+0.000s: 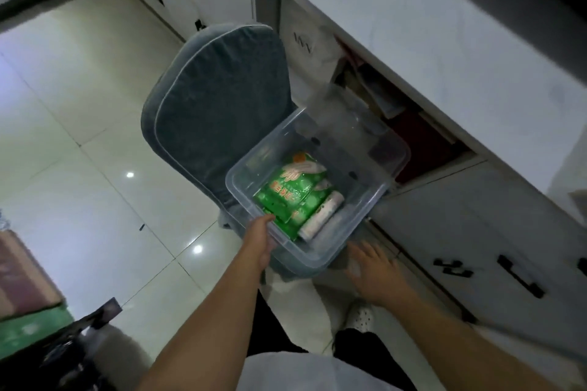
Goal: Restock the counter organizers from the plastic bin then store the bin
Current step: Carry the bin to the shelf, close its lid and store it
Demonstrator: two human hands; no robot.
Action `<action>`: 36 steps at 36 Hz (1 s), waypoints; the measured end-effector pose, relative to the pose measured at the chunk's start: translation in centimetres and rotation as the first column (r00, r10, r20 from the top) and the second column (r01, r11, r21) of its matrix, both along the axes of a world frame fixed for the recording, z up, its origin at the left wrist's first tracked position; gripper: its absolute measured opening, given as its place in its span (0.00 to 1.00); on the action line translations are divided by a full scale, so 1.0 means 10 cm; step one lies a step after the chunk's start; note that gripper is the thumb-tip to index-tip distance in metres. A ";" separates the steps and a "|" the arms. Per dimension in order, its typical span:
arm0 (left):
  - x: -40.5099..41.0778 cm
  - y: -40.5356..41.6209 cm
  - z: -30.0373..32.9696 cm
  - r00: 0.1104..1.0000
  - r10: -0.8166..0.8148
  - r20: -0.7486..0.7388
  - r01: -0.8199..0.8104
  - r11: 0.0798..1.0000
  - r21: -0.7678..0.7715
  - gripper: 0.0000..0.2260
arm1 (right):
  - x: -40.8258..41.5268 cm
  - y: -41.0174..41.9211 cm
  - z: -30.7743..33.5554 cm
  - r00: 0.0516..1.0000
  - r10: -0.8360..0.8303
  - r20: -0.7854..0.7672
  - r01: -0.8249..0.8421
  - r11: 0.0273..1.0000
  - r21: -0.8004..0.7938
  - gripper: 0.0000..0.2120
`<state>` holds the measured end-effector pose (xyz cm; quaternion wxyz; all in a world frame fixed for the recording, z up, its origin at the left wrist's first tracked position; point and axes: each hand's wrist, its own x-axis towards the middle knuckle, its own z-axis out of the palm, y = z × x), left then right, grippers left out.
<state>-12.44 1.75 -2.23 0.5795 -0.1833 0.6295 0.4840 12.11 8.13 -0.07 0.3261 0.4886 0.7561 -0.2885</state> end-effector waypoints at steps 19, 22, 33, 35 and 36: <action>-0.66 -0.31 -0.07 0.972 0.063 0.225 -0.057 0.998 -0.031 0.24 | -0.49 0.41 -0.07 0.998 0.049 -0.032 -0.046 0.994 0.096 0.36; -0.63 -0.45 -0.03 0.974 0.106 0.202 -0.097 0.994 -0.057 0.22 | -0.63 0.72 -0.16 0.983 0.174 -0.053 -0.164 0.974 0.154 0.36; -0.44 -1.13 -0.20 0.924 0.364 0.117 -0.347 0.927 -0.143 0.12 | -0.96 1.66 -0.62 0.947 0.321 0.009 -0.314 0.919 0.241 0.40; -0.46 -1.28 -0.24 0.910 0.403 0.092 -0.384 0.907 -0.174 0.15 | -0.96 1.76 -0.70 0.966 0.251 0.068 -0.260 0.938 0.228 0.42; -0.46 -1.36 -0.26 0.907 0.414 0.080 -0.395 0.900 -0.187 0.15 | -0.97 1.79 -0.72 0.975 0.207 0.076 -0.219 0.953 0.211 0.42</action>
